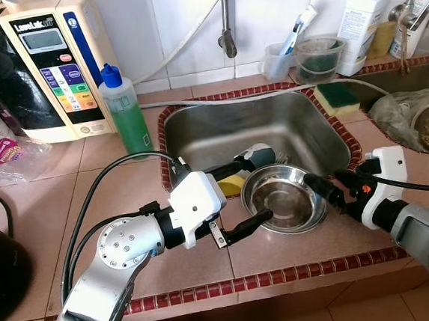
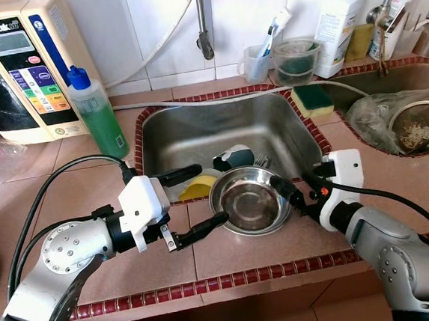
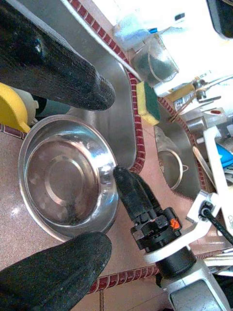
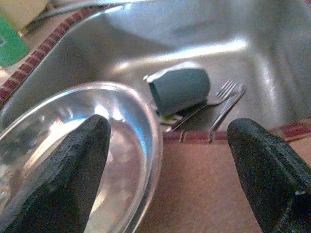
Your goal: Kitchen organization
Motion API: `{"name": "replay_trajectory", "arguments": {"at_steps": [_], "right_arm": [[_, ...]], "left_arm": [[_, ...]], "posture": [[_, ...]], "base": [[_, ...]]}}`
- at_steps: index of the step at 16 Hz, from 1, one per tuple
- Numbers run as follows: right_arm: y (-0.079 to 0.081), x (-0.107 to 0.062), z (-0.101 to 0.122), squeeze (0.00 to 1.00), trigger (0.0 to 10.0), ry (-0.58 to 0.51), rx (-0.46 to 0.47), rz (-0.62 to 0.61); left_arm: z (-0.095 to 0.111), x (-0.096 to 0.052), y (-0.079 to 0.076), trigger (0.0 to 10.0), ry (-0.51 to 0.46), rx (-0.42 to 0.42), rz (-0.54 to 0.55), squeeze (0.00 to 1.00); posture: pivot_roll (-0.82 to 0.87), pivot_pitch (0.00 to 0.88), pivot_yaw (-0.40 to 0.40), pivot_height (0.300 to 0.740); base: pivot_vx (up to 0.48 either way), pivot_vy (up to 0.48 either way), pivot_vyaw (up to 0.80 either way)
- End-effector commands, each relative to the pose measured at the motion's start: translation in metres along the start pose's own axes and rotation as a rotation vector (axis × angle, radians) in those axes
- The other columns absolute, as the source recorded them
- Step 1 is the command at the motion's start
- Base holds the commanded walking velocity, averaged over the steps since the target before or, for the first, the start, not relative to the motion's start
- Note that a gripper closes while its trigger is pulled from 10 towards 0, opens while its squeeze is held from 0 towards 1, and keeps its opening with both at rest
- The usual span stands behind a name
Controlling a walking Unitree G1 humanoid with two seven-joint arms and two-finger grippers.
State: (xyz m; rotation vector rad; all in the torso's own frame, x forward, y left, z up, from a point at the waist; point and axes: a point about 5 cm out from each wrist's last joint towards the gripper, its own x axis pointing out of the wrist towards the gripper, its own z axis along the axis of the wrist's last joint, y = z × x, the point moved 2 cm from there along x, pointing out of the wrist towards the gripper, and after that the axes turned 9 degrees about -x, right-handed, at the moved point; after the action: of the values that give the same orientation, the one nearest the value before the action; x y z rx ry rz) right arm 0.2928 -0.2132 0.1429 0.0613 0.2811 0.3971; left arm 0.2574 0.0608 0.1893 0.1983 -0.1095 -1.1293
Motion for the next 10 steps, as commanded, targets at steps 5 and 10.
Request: {"name": "replay_trajectory", "arguments": {"at_steps": [5, 10], "right_arm": [[0.0, -0.006, -0.004, 0.0, 10.0, 0.091, 0.021, 0.045], [-0.012, -0.012, -0.001, 0.0, 0.0, 0.108, 0.102, 0.008]], "left_arm": [[0.003, 0.003, 0.002, 10.0, -0.009, 0.025, -0.001, 0.0], [0.004, 0.006, 0.004, 10.0, -0.015, 0.033, -0.005, 0.0]], "posture": [[-0.24, 0.109, 0.041, 0.74], [-0.26, 0.111, 0.045, 0.74]], "base": [[0.0, 0.0, 0.0], [0.0, 0.0, 0.0]]}}
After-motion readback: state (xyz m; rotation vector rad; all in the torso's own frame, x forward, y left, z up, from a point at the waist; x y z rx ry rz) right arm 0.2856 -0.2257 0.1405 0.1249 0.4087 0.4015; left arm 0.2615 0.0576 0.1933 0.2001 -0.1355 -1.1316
